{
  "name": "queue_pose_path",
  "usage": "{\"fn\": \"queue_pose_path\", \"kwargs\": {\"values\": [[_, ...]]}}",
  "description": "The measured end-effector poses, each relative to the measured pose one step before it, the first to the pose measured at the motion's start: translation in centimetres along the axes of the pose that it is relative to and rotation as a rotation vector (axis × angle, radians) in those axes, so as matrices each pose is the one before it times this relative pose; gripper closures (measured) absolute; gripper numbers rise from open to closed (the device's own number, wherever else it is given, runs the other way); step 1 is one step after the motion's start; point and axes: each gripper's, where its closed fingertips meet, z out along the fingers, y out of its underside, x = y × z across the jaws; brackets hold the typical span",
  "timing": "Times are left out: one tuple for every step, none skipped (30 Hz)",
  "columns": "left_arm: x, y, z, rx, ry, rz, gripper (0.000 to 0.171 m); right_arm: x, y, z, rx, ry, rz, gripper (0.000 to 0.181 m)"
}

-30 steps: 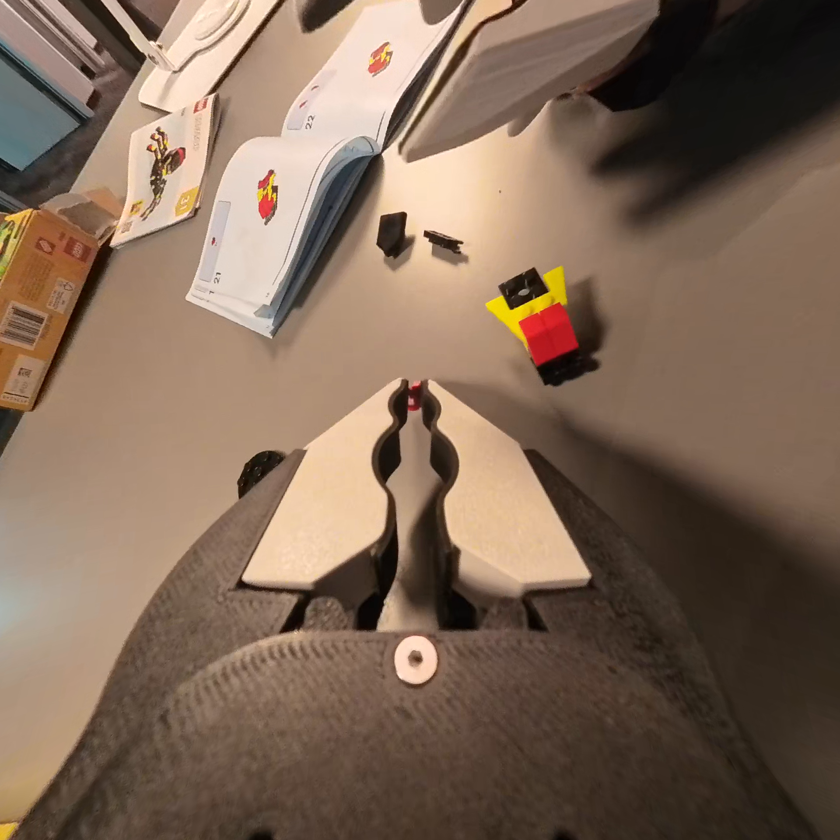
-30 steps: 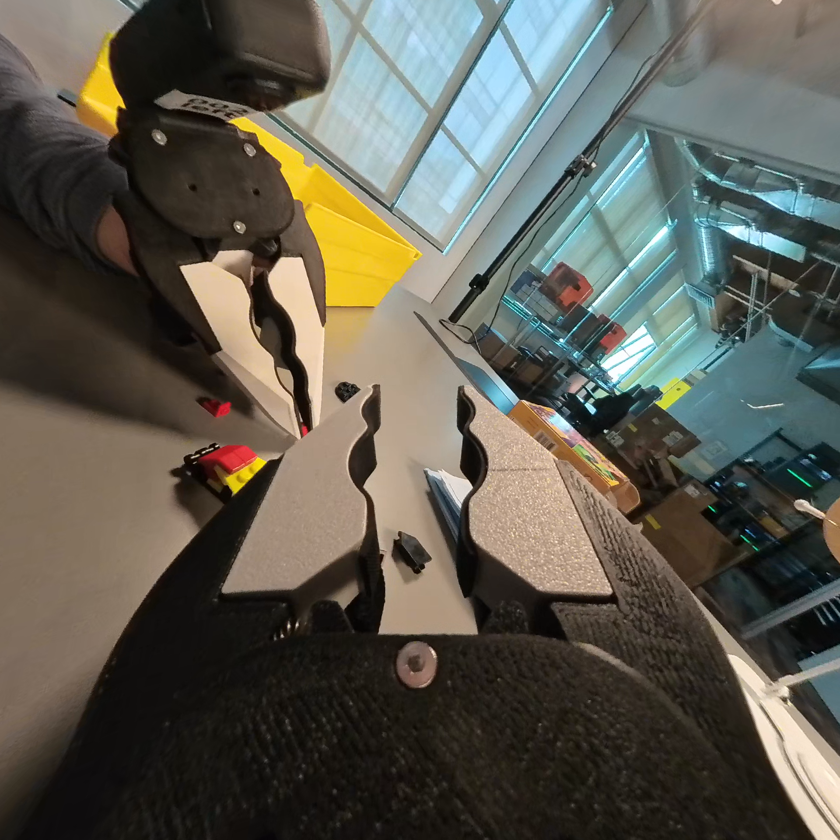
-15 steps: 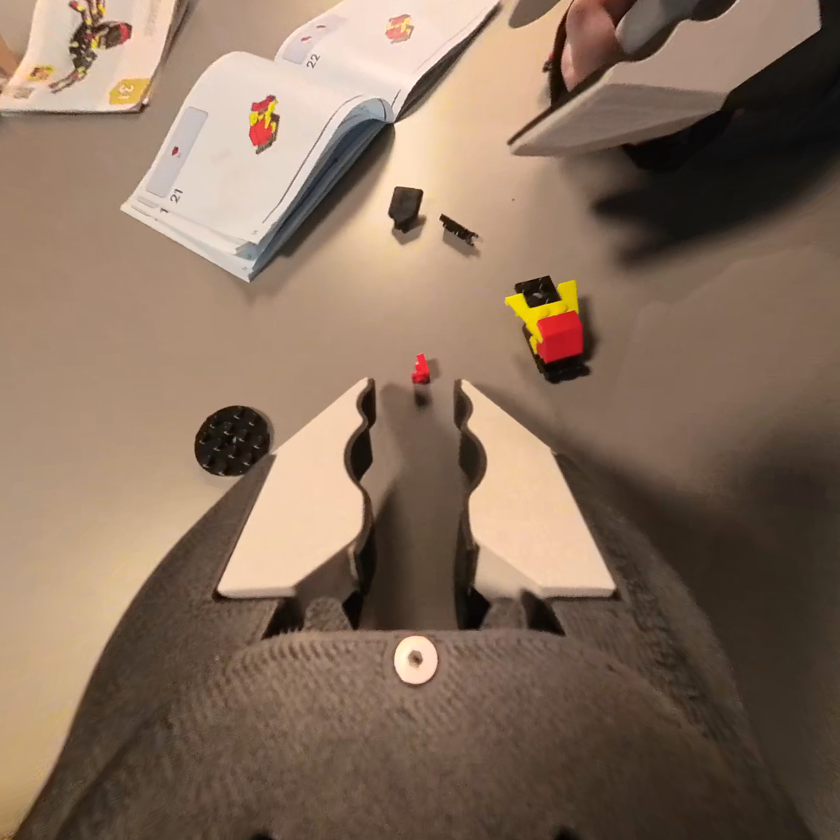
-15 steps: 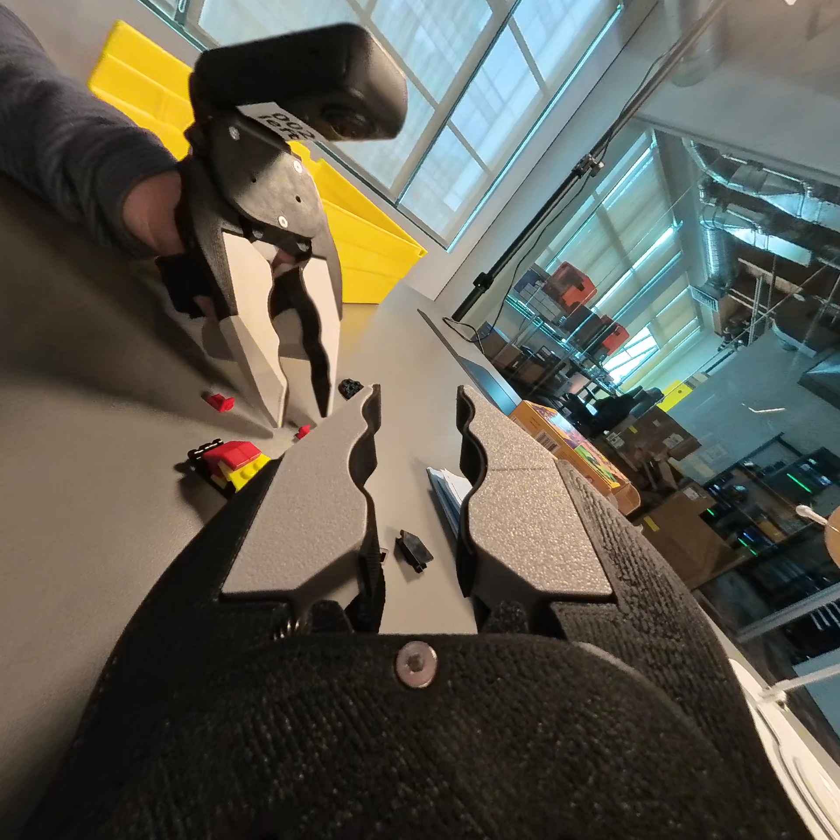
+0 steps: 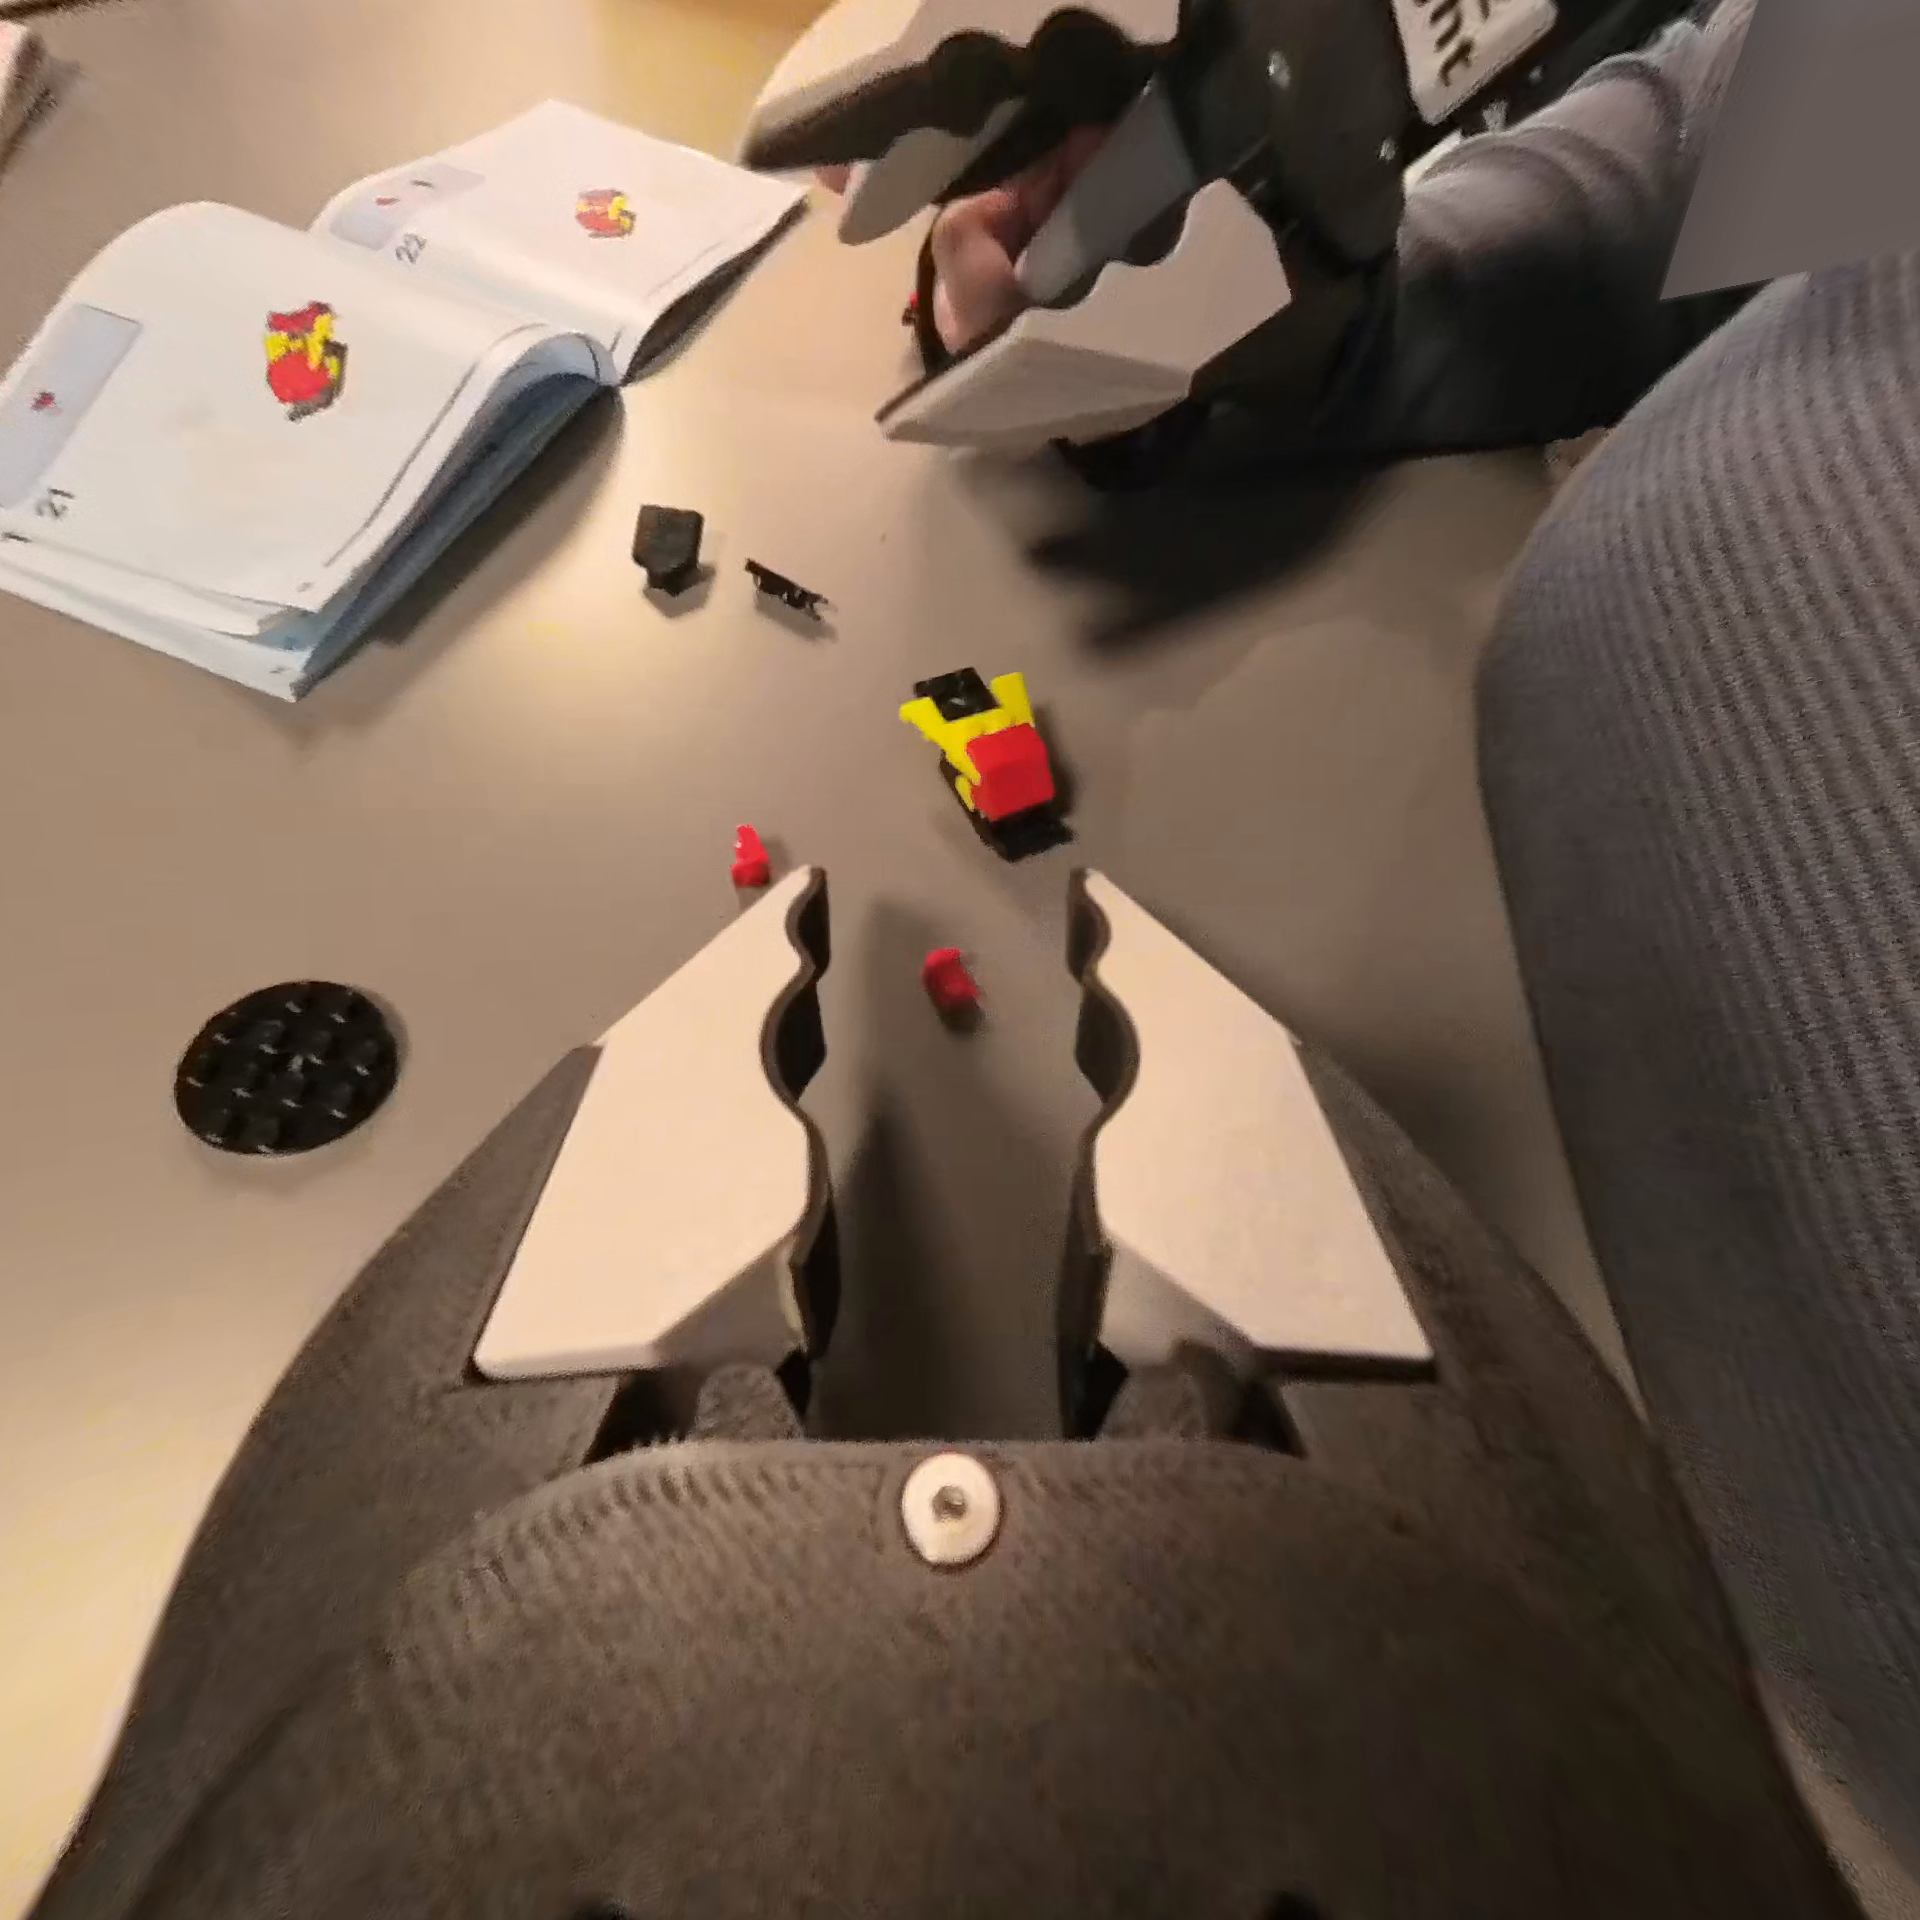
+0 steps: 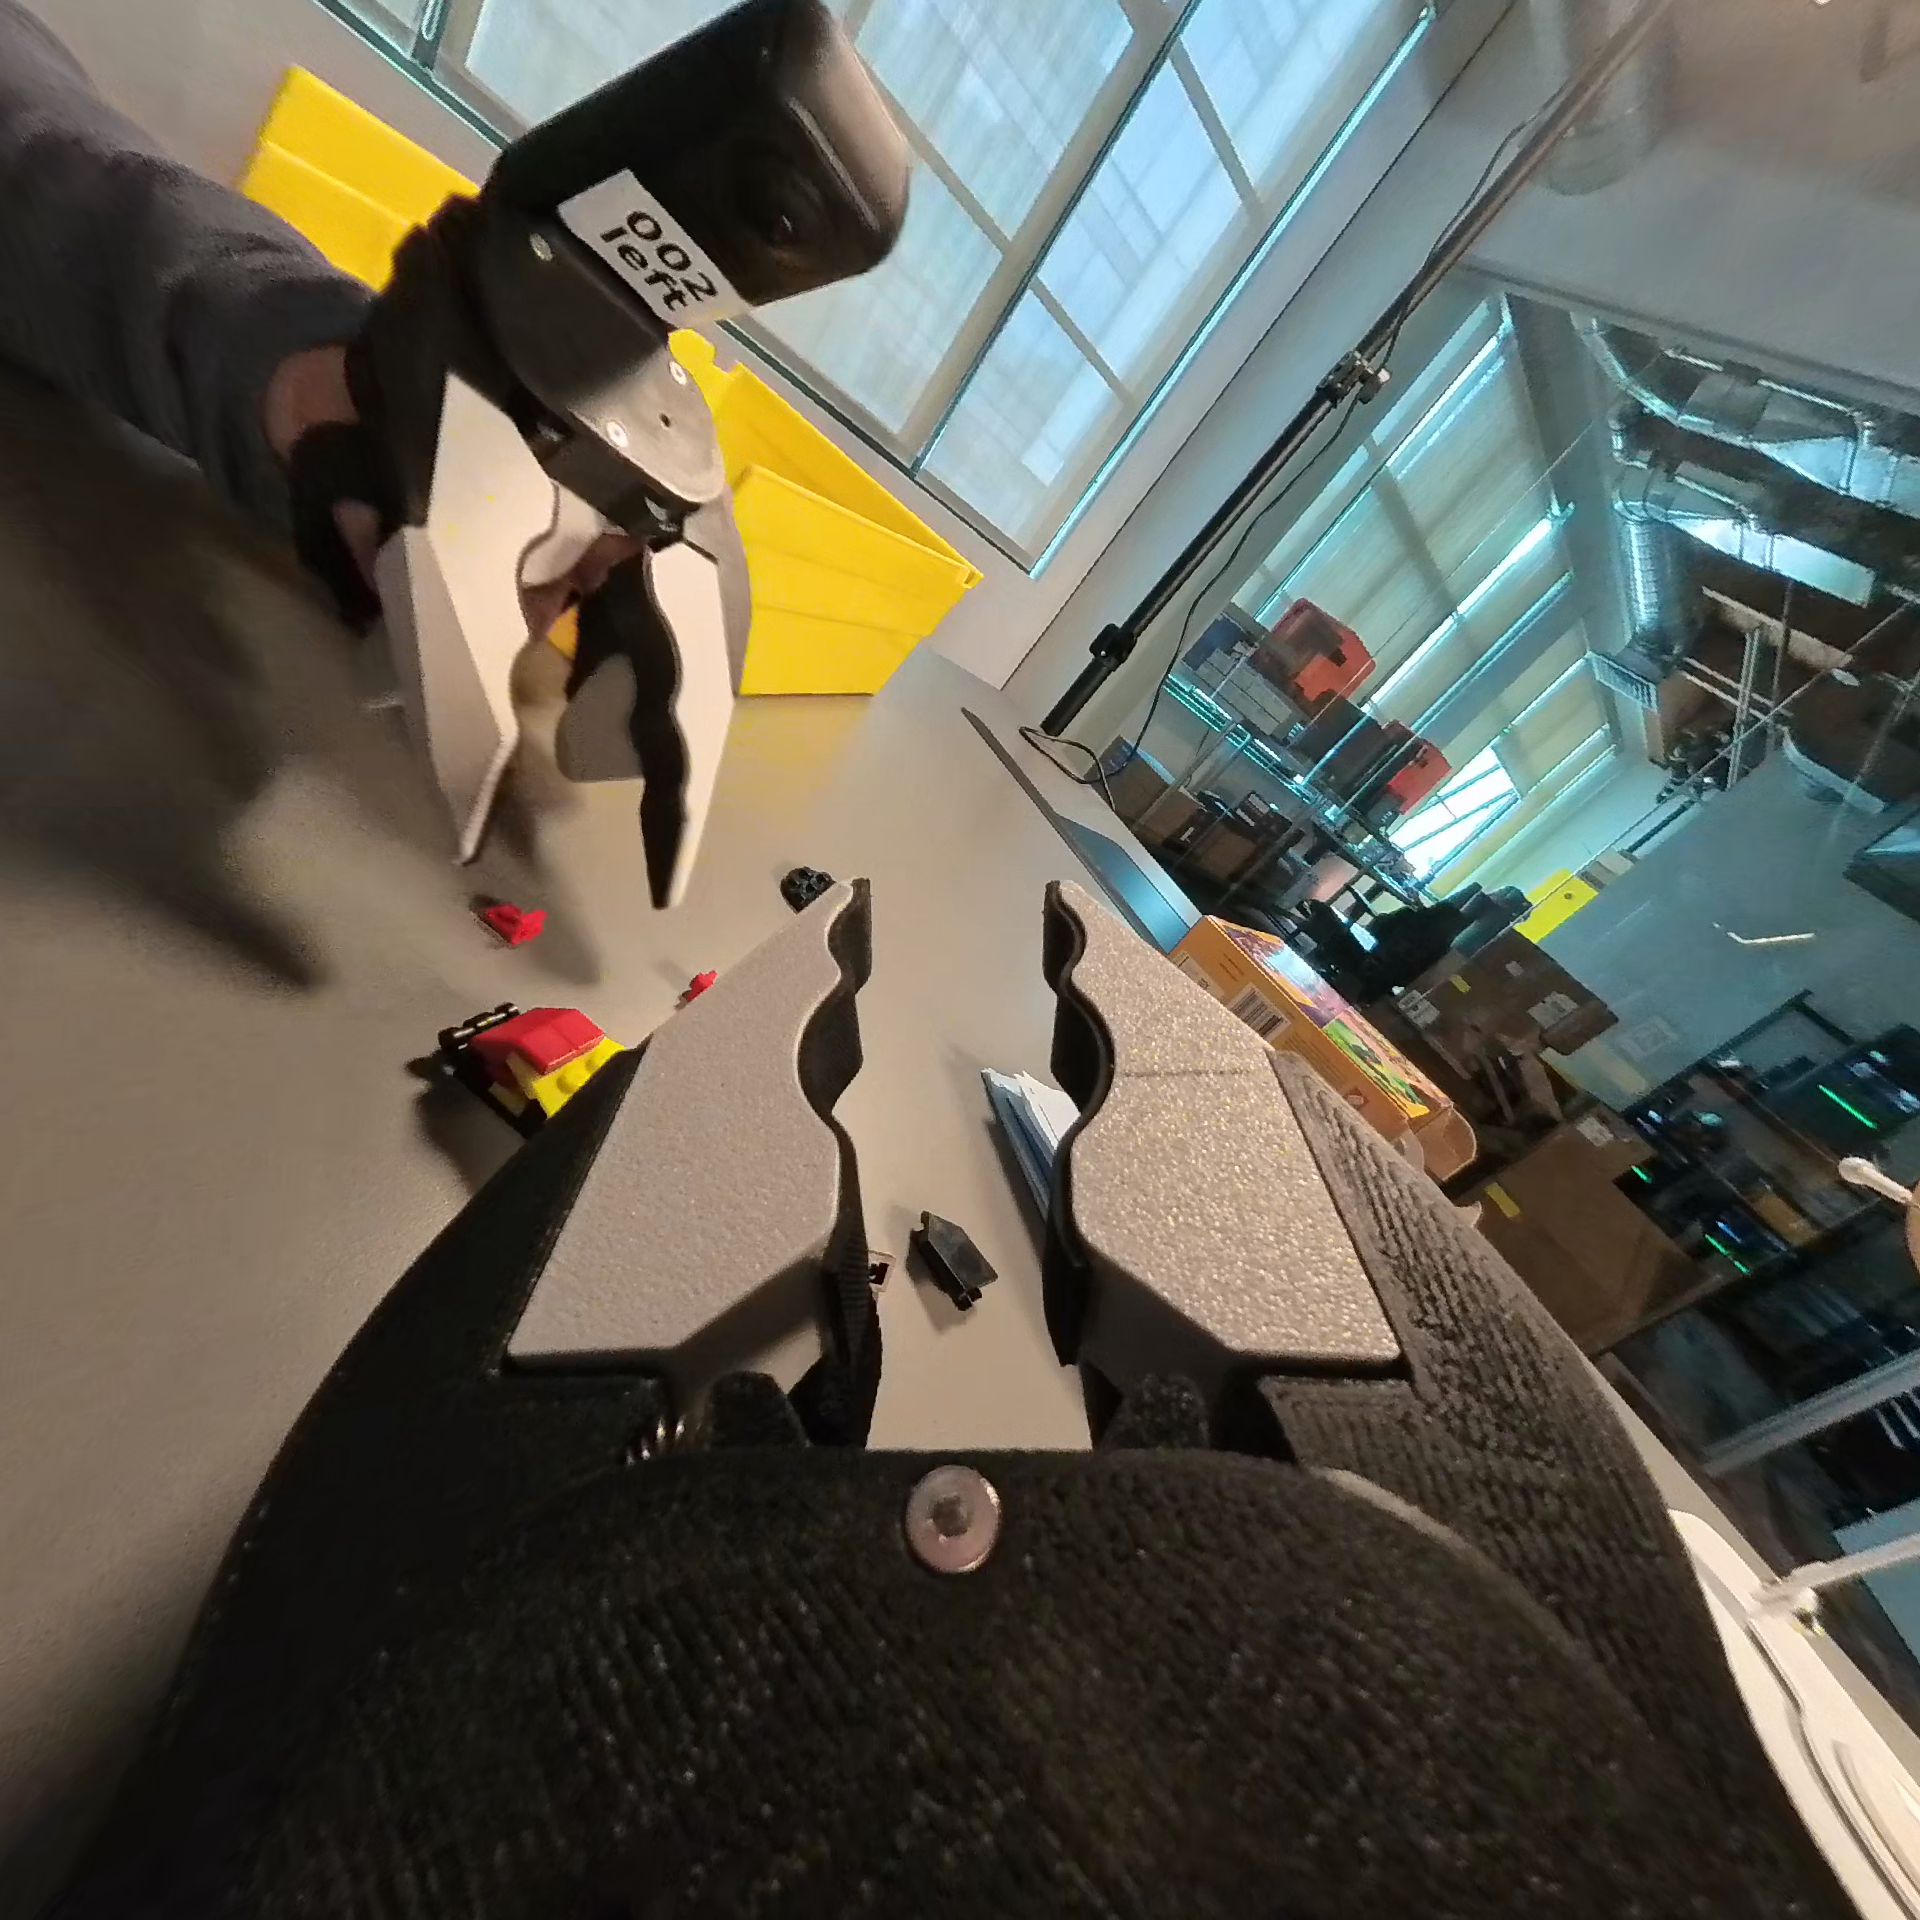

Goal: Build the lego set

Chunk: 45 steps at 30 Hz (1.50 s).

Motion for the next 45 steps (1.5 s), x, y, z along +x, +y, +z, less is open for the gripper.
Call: {"fn": "queue_pose_path", "kwargs": {"values": [[-0.010,0.344,-0.080,-0.01529,-0.0097,-0.0028,0.126,-0.018,0.018,0.012,-0.0012,-0.0010,0.0007,0.150],[0.029,0.382,-0.062,-0.01854,-0.0067,0.0041,0.127,-0.006,0.009,0.006,-0.0006,0.0000,0.0009,0.150],[0.097,0.296,-0.044,-0.01368,-0.0035,0.0065,0.129,0.011,0.004,0.000,0.0001,0.0007,0.0011,0.150],[-0.069,0.185,-0.046,-0.00761,-0.0144,0.0025,0.132,0.005,0.001,0.019,-0.0002,0.0003,0.0019,0.150],[0.051,0.171,-0.032,-0.00725,-0.0045,0.0050,0.135,-0.002,0.028,0.012,-0.0011,-0.0002,0.0022,0.150],[0.046,0.180,0.004,-0.00950,-0.0019,0.0023,0.138,0.004,0.017,0.014,-0.0007,0.0003,0.0013,0.150],[-0.057,0.181,0.011,-0.00960,-0.0075,-0.0012,0.143,0.003,-0.009,0.002,0.0002,0.0009,0.0002,0.150],[0.130,0.128,0.001,-0.00604,0.0054,0.0063,0.150,-0.004,-0.009,0.012,0.0003,0.0004,0.0002,0.150],[0.094,0.023,-0.004,-0.00043,0.0014,0.0075,0.154,-0.021,0.002,0.008,-0.0004,-0.0001,-0.0003,0.150],[-0.050,0.001,-0.009,0.00031,-0.0077,0.0040,0.154,-0.017,0.004,0.017,-0.0005,0.0000,-0.0008,0.150],[-0.026,0.045,0.001,-0.00194,-0.0036,0.0022,0.154,-0.031,-0.002,0.008,-0.0005,-0.0005,-0.0009,0.150],[-0.067,0.091,0.025,-0.00549,-0.0053,-0.0018,0.153,-0.031,-0.001,0.017,-0.0005,-0.0005,-0.0008,0.150],[-0.123,0.092,0.037,-0.00586,-0.0072,-0.0038,0.152,-0.025,0.000,0.009,-0.0002,-0.0006,-0.0007,0.150],[-0.082,0.049,0.040,-0.00339,-0.0069,-0.0016,0.151,-0.036,-0.008,0.010,-0.0001,-0.0007,-0.0005,0.150],[-0.092,0.038,0.041,-0.00336,-0.0087,0.0014,0.149,-0.039,-0.003,0.018,-0.0004,-0.0011,-0.0007,0.150],[-0.097,0.059,0.053,-0.00505,-0.0114,0.0038,0.148,-0.049,0.007,0.014,-0.0009,-0.0011,-0.0015,0.150],[-0.064,0.102,0.079,-0.00799,-0.0111,0.0067,0.147,-0.050,-0.006,0.025,-0.0010,-0.0011,-0.0017,0.150],[0.016,0.146,0.113,-0.01204,-0.0066,0.0103,0.146,-0.050,0.005,0.015,-0.0008,-0.0012,-0.0014,0.150],[0.019,0.137,0.101,-0.01184,-0.0075,0.0113,0.146,-0.052,0.003,0.026,-0.0007,-0.0012,-0.0012,0.150],[-0.002,0.007,0.025,-0.00134,-0.0081,0.0114,0.146,-0.028,-0.001,0.017,-0.0006,-0.0004,-0.0010,0.150],[0.004,0.020,0.004,-0.00112,-0.0038,0.0050,0.146,-0.020,-0.004,0.008,-0.0004,0.0003,-0.0008,0.150],[-0.029,0.003,-0.005,0.00006,-0.0008,-0.0024,0.146,-0.011,-0.009,0.011,0.0000,0.0009,-0.0009,0.150],[-0.162,0.023,-0.033,0.00054,-0.0050,-0.0080,0.148,-0.013,-0.002,0.011,0.0000,0.0011,-0.0011,0.150],[-0.402,0.054,-0.081,-0.00010,-0.0165,-0.0122,0.150,-0.011,-0.002,0.007,-0.0005,0.0005,-0.0016,0.150],[-0.552,0.087,-0.106,0.00001,-0.0229,-0.0153,0.152,-0.047,0.004,-0.005,-0.0008,-0.0015,-0.0026,0.150],[-0.486,0.070,-0.106,0.00079,-0.0158,-0.0171,0.152,-0.085,-0.032,-0.016,0.0004,-0.0059,-0.0022,0.150],[-0.272,0.024,-0.083,0.00220,-0.0038,-0.0168,0.151,-0.203,-0.133,-0.067,0.0047,-0.0164,0.0007,0.150],[-0.112,-0.059,-0.068,0.00564,0.0027,-0.0133,0.150,-0.314,-0.151,-0.126,0.0044,-0.0293,0.0032,0.150],[0.021,-0.089,-0.064,0.00758,0.0040,-0.0033,0.149,-0.363,-0.104,-0.117,-0.0036,-0.0386,0.0129,0.149],[0.028,-0.076,-0.068,0.00659,0.0026,-0.0001,0.148,-0.326,-0.018,-0.084,-0.0140,-0.0407,0.0300,0.150],[0.009,-0.074,-0.050,0.00608,0.0007,0.0002,0.148,-0.272,-0.058,-0.034,-0.0204,-0.0367,0.0380,0.149],[0.038,-0.093,-0.058,0.00769,0.0018,0.0021,0.147,-0.140,-0.067,-0.018,-0.0255,-0.0203,0.0291,0.148],[0.066,-0.165,-0.070,0.01131,0.0032,0.0049,0.147,-0.044,-0.025,-0.012,-0.0286,-0.0089,0.0153,0.148],[0.012,-0.186,-0.088,0.01365,-0.0013,0.0043,0.147,-0.221,0.085,0.030,-0.0318,-0.0201,0.0137,0.148],[0.027,-0.206,-0.090,0.01436,0.0001,0.0049,0.147,-0.427,0.251,0.087,-0.0380,-0.0357,0.0332,0.148],[0.042,-0.158,-0.074,0.01147,0.0012,0.0043,0.147,-0.547,0.332,0.127,-0.0376,-0.0467,0.0611,0.143],[0.008,-0.098,-0.052,0.00689,-0.0004,0.0021,0.147,-0.611,0.305,0.142,-0.0290,-0.0516,0.0793,0.135],[0.006,-0.073,-0.034,0.00535,-0.0004,0.0018,0.147,-0.416,0.279,0.134,-0.0196,-0.0382,0.0785,0.127],[0.032,-0.068,-0.037,0.00505,0.0006,0.0020,0.147,-0.206,0.311,0.132,-0.0158,-0.0210,0.0599,0.121],[-0.009,-0.032,-0.019,0.00233,-0.0013,0.0004,0.147,-0.017,0.366,0.137,-0.0182,-0.0026,0.0383,0.118],[-0.027,0.001,-0.004,0.00020,-0.0018,-0.0008,0.147,0.172,0.420,0.173,-0.0231,0.0160,0.0263,0.117],[0.001,-0.011,-0.004,0.00021,0.0001,0.0000,0.147,0.375,0.553,0.237,-0.0362,0.0333,0.0330,0.115],[-0.011,-0.002,-0.003,0.00048,-0.0013,-0.0001,0.148,0.569,0.812,0.264,-0.0587,0.0517,0.0444,0.115],[-0.041,-0.012,-0.011,0.00074,-0.0023,-0.0009,0.148,0.318,0.934,0.274,-0.0710,0.0444,0.0250,0.111],[-0.019,0.000,0.000,-0.00010,-0.0011,-0.0015,0.148,-0.247,0.725,0.224,-0.0533,0.0191,-0.0091,0.104]]}}
